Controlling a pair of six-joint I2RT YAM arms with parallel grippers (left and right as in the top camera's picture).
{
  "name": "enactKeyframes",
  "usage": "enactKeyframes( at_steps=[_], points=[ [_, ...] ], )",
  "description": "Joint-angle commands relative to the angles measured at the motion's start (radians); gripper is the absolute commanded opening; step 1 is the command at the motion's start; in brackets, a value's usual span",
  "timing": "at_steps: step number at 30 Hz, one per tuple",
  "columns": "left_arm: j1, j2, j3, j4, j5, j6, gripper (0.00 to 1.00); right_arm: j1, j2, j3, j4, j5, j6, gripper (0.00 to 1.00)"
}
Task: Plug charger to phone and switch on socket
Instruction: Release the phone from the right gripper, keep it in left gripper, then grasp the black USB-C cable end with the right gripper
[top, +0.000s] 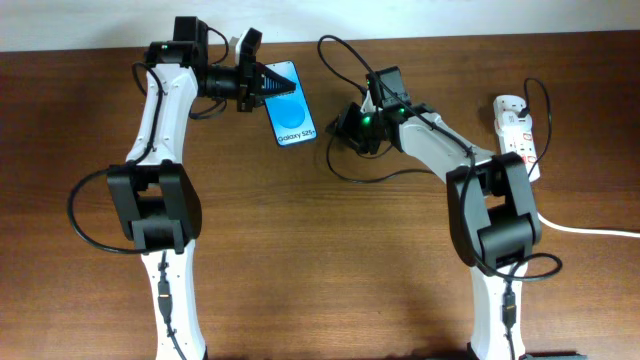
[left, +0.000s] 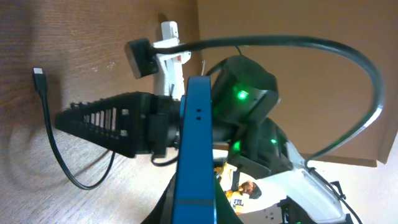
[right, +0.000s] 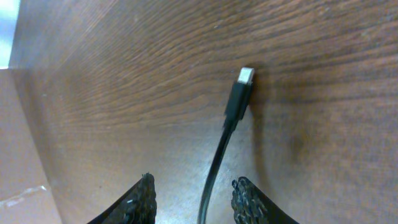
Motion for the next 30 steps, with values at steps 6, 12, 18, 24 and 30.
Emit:
enactKeyframes(
  at_steps=[6, 12, 18, 24, 30],
  points=[
    [0.0, -0.006, 0.016, -0.003, 0.026, 0.013, 0.0, 0.021, 0.071, 0.021, 0.088, 0.022, 0.057, 0.38],
    [0.0, -0.006, 0.016, -0.011, 0.026, 0.013, 0.0, 0.024, 0.081, 0.021, 0.092, 0.082, 0.056, 0.37],
    [0.0, -0.006, 0.016, -0.028, 0.026, 0.014, 0.0, 0.022, 0.129, 0.021, 0.114, 0.081, 0.057, 0.36],
    [0.0, -0.006, 0.016, -0.029, 0.026, 0.013, 0.0, 0.02, 0.132, 0.021, 0.09, 0.079, 0.053, 0.18],
    [0.0, -0.006, 0.016, -0.039, 0.026, 0.013, 0.0, -0.036, 0.124, 0.021, 0.042, -0.053, -0.077, 0.04]
  ],
)
